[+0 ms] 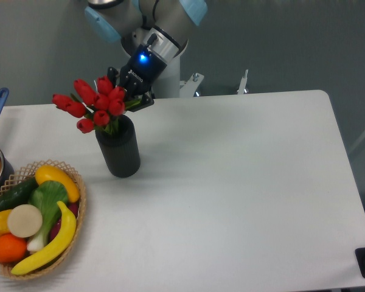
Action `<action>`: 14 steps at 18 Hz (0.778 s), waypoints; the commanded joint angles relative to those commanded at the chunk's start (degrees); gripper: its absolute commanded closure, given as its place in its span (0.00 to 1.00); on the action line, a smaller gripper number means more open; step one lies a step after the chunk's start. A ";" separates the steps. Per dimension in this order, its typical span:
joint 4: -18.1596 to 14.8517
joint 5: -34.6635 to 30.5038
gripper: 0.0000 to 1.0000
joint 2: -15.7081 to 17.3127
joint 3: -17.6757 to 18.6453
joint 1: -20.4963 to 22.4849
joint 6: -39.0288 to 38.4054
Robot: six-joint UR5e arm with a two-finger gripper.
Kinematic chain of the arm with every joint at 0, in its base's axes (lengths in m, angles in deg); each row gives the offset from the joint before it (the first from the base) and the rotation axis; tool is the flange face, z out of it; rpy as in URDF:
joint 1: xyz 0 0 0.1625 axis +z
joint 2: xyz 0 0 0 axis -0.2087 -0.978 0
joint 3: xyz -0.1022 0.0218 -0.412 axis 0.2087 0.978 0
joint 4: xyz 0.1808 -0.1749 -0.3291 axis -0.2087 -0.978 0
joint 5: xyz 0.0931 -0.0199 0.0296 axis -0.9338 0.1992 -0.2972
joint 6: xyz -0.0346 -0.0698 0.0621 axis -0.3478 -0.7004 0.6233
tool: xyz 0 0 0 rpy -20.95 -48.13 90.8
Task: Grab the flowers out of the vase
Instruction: 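Lift the gripped tulips straight up out of the black vase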
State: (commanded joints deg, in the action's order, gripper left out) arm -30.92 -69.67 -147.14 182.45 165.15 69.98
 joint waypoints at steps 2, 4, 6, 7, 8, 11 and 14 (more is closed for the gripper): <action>0.00 0.09 0.99 0.44 -1.58 0.09 -1.85; -0.35 0.52 0.99 1.14 -3.16 0.17 -3.78; -0.53 0.70 0.99 1.93 -4.66 0.35 -6.24; -0.62 0.62 0.99 2.29 -5.54 0.18 -7.91; -0.96 0.61 0.99 2.81 -6.59 0.09 -10.10; -3.33 0.61 0.99 3.78 -10.01 -0.17 -15.29; -5.18 0.88 0.99 4.31 -13.27 -1.23 -19.43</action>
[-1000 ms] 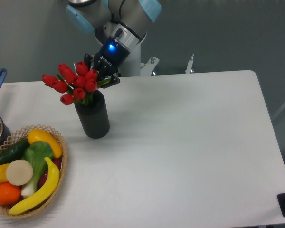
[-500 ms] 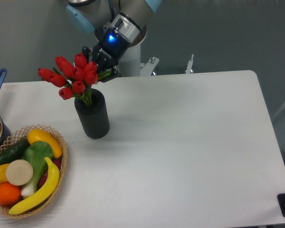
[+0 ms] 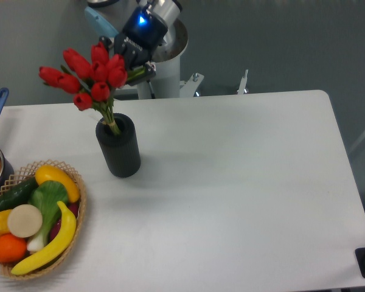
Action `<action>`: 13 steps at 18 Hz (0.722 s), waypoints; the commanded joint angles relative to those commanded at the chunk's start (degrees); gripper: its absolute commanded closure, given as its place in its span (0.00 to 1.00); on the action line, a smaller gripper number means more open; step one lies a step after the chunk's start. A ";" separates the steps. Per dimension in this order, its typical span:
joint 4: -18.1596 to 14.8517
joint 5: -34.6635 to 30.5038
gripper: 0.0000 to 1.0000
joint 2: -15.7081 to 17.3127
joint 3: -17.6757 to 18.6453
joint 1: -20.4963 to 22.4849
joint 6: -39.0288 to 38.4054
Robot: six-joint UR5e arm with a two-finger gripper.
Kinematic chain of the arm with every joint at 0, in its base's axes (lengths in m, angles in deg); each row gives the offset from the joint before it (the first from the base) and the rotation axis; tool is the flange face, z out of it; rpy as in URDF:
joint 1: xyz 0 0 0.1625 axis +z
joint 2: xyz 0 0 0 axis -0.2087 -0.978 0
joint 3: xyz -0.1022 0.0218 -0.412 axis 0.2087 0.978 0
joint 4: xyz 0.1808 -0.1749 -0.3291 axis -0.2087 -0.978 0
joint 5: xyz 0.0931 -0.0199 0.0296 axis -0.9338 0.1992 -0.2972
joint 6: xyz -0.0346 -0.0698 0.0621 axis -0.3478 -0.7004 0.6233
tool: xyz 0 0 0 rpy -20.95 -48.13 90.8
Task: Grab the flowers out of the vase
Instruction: 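Lift the gripped tulips straight up out of the black vase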
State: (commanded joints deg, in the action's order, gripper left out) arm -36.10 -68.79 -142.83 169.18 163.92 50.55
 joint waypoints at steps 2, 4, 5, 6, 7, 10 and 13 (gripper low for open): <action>-1.23 0.17 0.99 0.79 -1.23 -0.09 -1.67; -2.72 0.18 0.99 1.14 -2.64 0.00 -2.64; -3.34 0.18 0.99 1.06 -3.51 0.00 -3.26; -3.78 0.18 0.99 0.88 -4.48 0.00 -3.79; -3.96 0.09 0.99 0.62 -5.19 0.09 -3.79; -3.79 -0.17 0.99 -1.75 -7.91 0.70 -3.62; -3.00 -0.96 0.99 -5.08 -11.33 2.62 -2.22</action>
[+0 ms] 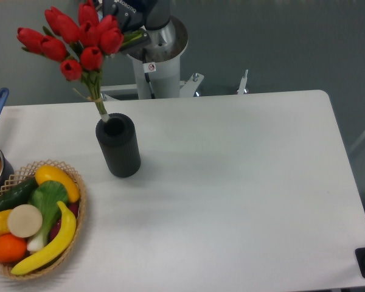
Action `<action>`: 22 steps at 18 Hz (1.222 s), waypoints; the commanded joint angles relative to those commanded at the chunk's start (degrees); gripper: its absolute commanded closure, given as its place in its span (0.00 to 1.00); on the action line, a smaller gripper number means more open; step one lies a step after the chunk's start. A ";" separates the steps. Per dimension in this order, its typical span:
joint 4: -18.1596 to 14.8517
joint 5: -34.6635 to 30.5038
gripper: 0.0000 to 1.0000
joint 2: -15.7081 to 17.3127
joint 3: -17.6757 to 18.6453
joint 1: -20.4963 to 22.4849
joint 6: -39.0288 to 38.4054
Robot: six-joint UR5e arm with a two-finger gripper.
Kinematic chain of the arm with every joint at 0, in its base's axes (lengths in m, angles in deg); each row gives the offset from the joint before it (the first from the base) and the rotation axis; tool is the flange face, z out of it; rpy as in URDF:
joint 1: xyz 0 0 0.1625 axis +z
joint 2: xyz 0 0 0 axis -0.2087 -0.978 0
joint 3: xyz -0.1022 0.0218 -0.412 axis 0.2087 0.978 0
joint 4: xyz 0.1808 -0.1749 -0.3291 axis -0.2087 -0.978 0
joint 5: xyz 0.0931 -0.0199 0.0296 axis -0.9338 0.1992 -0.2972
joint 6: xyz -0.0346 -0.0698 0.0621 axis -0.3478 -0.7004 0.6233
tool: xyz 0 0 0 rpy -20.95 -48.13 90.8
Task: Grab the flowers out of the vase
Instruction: 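Lift the gripped tulips straight up out of the black vase, then carry the tulip bunch away from the vase over the table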
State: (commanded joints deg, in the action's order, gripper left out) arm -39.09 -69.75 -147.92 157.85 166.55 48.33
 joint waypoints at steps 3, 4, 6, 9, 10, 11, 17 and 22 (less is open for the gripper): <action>0.00 -2.10 0.99 -0.98 -1.07 2.82 2.64; 0.00 -4.98 0.99 -1.07 -1.07 3.26 3.69; -0.44 -13.23 0.99 -2.20 -1.15 3.26 5.71; -0.26 -21.43 1.00 -5.01 -0.98 3.26 7.99; -0.18 -22.93 1.00 -5.98 -1.15 3.35 9.66; -0.09 -24.60 1.00 -7.29 -1.68 3.35 10.89; -0.09 -34.53 0.98 -15.64 -5.45 3.26 13.88; -0.44 -43.40 0.96 -22.59 -9.32 1.51 16.79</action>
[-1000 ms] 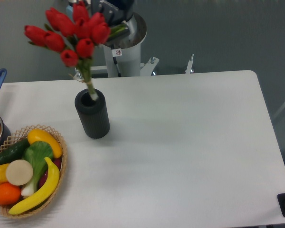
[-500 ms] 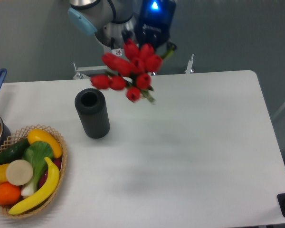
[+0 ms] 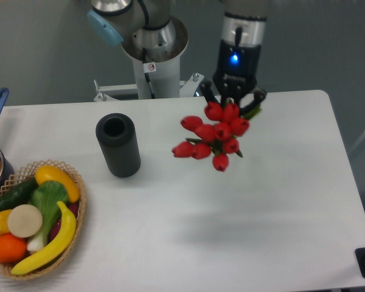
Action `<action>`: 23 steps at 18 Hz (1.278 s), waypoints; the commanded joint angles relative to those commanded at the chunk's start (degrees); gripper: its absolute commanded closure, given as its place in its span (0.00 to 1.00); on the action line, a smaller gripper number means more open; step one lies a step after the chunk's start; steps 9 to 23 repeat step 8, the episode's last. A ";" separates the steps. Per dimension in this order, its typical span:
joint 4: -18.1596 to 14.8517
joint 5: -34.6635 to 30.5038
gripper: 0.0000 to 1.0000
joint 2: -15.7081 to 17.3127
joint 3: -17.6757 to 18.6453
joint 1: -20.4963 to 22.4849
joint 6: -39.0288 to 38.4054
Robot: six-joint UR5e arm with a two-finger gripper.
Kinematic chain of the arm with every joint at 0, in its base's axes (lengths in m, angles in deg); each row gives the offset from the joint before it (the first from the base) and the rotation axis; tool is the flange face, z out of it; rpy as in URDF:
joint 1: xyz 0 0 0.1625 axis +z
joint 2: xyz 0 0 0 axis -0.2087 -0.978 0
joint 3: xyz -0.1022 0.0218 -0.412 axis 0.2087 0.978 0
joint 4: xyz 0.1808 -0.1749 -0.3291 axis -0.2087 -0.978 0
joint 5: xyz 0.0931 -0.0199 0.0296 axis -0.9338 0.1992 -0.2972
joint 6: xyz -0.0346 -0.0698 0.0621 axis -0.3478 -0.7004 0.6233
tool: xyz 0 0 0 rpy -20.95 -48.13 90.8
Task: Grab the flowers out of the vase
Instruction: 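Carry the tulip bunch away from the vase over the table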
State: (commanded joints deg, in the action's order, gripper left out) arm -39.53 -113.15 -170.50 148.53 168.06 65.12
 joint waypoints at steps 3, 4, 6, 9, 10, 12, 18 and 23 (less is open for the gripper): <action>-0.61 -8.25 0.95 -4.57 -2.46 -3.16 2.55; -0.61 -10.89 0.95 -5.98 -3.08 -4.30 2.55; -0.53 -13.81 0.96 -9.05 -4.57 -6.41 2.29; -0.61 -15.74 0.96 -11.52 -6.33 -7.47 2.03; -0.61 -15.74 0.96 -11.52 -6.33 -7.47 2.03; -0.61 -15.74 0.96 -11.52 -6.33 -7.47 2.03; -0.61 -15.74 0.96 -11.52 -6.33 -7.47 2.03; -0.61 -15.74 0.96 -11.52 -6.33 -7.47 2.03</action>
